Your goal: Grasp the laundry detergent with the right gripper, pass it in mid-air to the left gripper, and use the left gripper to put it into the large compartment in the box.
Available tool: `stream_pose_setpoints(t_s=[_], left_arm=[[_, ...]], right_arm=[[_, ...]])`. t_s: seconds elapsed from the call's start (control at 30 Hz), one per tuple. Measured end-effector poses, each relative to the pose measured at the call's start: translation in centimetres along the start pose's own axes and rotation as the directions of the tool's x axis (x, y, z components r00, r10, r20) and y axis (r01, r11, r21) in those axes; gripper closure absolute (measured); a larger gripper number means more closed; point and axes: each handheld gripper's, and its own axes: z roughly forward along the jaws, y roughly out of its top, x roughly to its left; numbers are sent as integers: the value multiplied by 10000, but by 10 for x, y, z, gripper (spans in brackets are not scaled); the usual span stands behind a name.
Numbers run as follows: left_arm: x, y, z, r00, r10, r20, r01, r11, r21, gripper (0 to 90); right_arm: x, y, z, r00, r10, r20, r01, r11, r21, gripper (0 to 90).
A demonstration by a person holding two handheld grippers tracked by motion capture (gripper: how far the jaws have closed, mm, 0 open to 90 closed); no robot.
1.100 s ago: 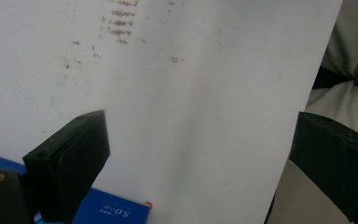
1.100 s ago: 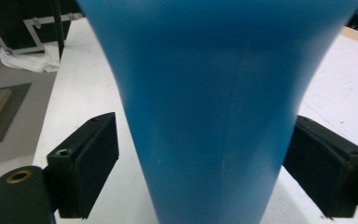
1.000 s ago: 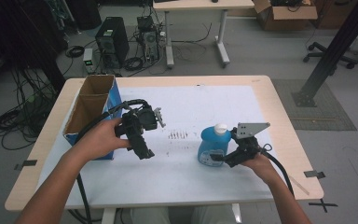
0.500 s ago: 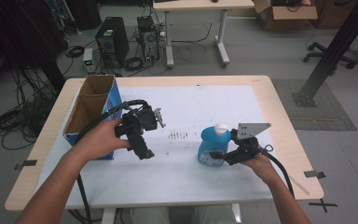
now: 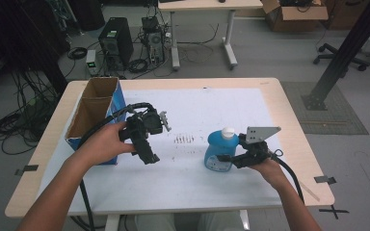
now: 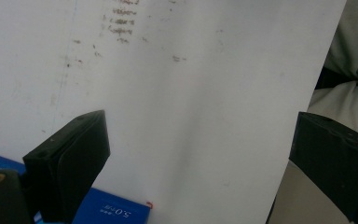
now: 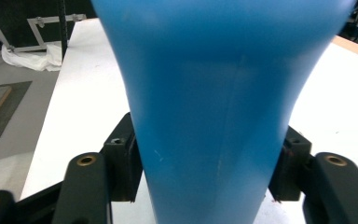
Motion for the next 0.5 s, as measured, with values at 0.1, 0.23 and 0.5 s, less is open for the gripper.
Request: stream_pose_setpoints(t_s=[0.1, 0.23, 0.5], left_arm=[[0, 0, 1, 10000, -6, -6, 6, 10000, -16, 52], [0, 0, 1, 10000, -3, -4, 3, 10000, -2, 52], [1, 1, -5, 10000, -36, -63, 36, 10000, -84, 52]], right_arm=[[1, 0, 0, 9998, -176, -18, 176, 9998, -24, 429], [1, 0, 0, 9997, -242, 9, 242, 9997, -35, 435], [2, 4, -5, 9996, -199, -178, 200, 9998, 30, 442]])
